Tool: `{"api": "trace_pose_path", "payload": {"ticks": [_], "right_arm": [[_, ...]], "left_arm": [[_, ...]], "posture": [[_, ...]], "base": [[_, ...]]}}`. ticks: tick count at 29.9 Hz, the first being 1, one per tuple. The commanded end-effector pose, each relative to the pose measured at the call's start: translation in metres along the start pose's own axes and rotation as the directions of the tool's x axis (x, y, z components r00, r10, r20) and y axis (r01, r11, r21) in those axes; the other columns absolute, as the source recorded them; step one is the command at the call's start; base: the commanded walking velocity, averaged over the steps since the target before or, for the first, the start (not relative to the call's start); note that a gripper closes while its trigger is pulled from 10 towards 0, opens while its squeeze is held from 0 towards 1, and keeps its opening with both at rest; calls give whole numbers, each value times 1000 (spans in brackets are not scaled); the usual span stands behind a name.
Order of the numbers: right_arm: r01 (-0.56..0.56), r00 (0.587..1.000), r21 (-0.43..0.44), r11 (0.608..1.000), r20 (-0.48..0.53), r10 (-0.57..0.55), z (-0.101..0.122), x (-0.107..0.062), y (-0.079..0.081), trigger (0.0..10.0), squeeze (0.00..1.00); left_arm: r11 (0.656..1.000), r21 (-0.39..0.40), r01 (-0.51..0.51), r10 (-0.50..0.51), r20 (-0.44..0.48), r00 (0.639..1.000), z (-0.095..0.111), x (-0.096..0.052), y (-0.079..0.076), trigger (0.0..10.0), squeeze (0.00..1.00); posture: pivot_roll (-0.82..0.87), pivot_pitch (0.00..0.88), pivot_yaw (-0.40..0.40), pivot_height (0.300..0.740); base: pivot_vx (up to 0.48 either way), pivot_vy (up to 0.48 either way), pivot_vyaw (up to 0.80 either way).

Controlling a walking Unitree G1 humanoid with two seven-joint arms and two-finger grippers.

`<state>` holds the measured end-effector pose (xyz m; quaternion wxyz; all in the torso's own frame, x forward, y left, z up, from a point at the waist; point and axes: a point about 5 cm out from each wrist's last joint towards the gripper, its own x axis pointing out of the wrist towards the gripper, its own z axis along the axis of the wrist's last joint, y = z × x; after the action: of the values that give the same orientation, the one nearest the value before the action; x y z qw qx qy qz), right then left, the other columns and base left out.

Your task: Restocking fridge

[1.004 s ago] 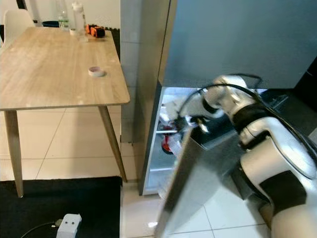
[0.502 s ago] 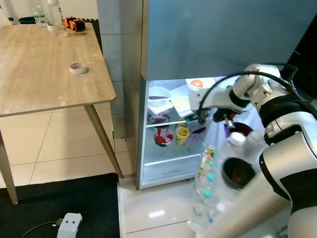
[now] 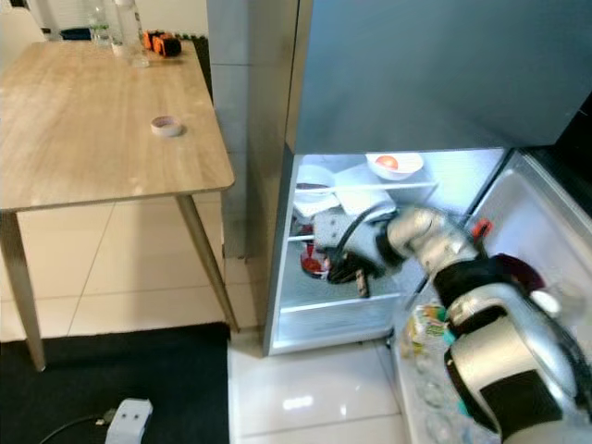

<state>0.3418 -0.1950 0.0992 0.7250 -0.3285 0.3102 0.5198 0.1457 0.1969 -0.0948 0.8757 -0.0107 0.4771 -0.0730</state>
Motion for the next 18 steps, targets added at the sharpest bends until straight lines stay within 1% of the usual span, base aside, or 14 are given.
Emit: {"api": "trace_pose_path", "payload": {"ticks": [1, 2, 4, 5, 6, 7, 9, 10, 11, 12, 13, 15, 17, 18], "right_arm": [[72, 996, 87, 994, -60, -67, -24, 6, 8, 10000, 0], [225, 971, 331, 917, -156, -182, -72, 30, 43, 10000, 0], [225, 971, 331, 917, -156, -182, -72, 30, 43, 10000, 0], [282, 955, 406, 869, -204, -215, -88, 36, 56, 10000, 0], [282, 955, 406, 869, -204, -215, -88, 36, 56, 10000, 0], [338, 939, 475, 813, -230, -256, -102, 40, 70, 10000, 0], [438, 899, 645, 627, -291, -328, -128, 48, 101, 10000, 0], [491, 869, 707, 510, -354, -346, -143, 50, 121, 10000, 0], [522, 849, 733, 436, -397, -349, -152, 51, 134, 10000, 0], [538, 838, 741, 402, -420, -348, -156, 51, 140, 10000, 0], [561, 822, 756, 337, -458, -339, -164, 52, 153, 10000, 0], [561, 822, 756, 337, -458, -339, -164, 52, 153, 10000, 0], [611, 783, 766, 201, -547, -297, -179, 52, 183, 10000, 0], [631, 769, 758, 166, -582, -265, -186, 52, 198, 10000, 0]], "left_arm": [[1000, -2, 6, -6, -24, 1000, -6, 0, -4, 10000, 0], [1000, 6, -1, 1, -25, 1000, -6, 0, -3, 10000, 0], [1000, 6, -1, 1, -25, 1000, -6, 0, -3, 10000, 0], [1000, 10, -4, 4, -25, 1000, -6, 0, -3, 10000, 0], [1000, 10, -4, 4, -25, 1000, -6, 0, -3, 10000, 0], [1000, 15, -10, 11, -25, 1000, -6, 0, -2, 10000, 0], [999, 24, -25, 25, -24, 999, -6, -1, 0, 10000, 0], [999, 30, -38, 38, -24, 999, -5, -1, 1, 10000, 0], [998, 34, -46, 47, -25, 999, -5, -1, 1, 10000, 0], [998, 36, -51, 52, -25, 998, -5, -1, 2, 10000, 0], [997, 31, -64, 65, -22, 998, -4, -1, 3, 10000, 0], [997, 31, -64, 65, -22, 998, -4, -1, 3, 10000, 0], [995, 13, -95, 95, -12, 995, -1, -1, 5, 10000, 0], [994, 1, -111, 111, -9, 994, 0, -1, 7, 10000, 0]], "posture": [[-8, 0, -87, 740], [-4, 0, -86, 740], [-4, 0, -86, 740], [-4, 0, -86, 740], [-4, 0, -86, 740], [3, 0, -84, 740], [2, 0, -78, 740], [2, 0, -78, 740], [2, 0, -78, 740], [2, 0, -78, 740], [6, 0, -75, 740], [6, 0, -75, 740], [6, 0, -71, 740], [6, 0, -69, 740]], "base": [[0, 0, 0], [0, 0, 0], [0, 0, 0], [0, 0, 0], [0, 0, 0], [0, 0, 0], [0, 0, 0], [0, 0, 0], [0, 0, 0], [0, 0, 0], [0, 0, 0], [0, 0, 0], [0, 0, 0], [0, 0, 0]]}}
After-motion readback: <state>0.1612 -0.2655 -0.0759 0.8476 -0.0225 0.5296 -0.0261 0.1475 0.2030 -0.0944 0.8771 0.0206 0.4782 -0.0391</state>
